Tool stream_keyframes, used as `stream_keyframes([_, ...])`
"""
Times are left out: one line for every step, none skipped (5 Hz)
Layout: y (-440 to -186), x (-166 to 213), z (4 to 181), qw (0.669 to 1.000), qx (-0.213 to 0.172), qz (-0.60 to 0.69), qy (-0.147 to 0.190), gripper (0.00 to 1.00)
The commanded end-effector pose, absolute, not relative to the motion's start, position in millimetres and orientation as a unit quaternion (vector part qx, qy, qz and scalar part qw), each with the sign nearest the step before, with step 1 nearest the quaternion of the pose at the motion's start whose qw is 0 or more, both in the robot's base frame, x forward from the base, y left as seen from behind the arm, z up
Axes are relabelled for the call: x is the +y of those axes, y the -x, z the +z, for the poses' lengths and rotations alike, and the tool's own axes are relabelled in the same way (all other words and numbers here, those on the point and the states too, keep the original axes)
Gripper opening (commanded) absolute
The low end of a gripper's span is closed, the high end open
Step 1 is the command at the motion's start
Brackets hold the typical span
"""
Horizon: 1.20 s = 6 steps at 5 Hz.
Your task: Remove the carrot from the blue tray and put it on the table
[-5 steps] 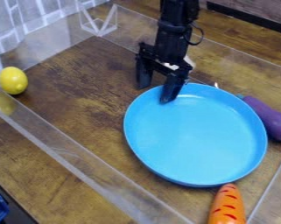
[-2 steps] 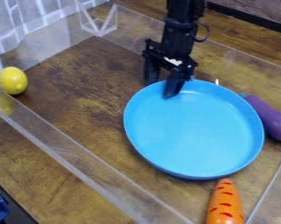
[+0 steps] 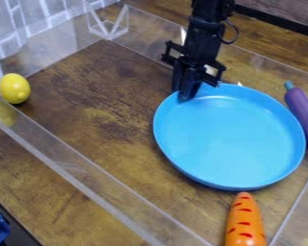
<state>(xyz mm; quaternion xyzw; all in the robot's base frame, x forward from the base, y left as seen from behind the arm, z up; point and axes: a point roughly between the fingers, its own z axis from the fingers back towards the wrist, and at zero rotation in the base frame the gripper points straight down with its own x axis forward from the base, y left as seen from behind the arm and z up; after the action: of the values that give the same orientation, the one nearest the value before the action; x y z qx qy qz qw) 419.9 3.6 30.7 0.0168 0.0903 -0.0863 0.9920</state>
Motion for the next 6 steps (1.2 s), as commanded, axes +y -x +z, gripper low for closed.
stream_keyframes([-431.7,19.3,57.3,0.996,0.053,-0.061,-0.029,0.0])
stream_keyframes([-429.0,25.6,64.6,0.998,0.054,-0.028,-0.034,0.0])
stream_keyframes([-430.0,25.0,70.1,0.998,0.057,-0.001,-0.039,0.0])
stream_keyframes([-414.4,28.8,75.6,0.997,0.058,-0.024,-0.047,0.0])
stream_keyframes([-400.3,34.7,84.3,0.996,0.056,-0.045,-0.053,0.0])
stream_keyframes([-384.5,40.9,90.8,0.994,0.054,-0.071,-0.059,0.0])
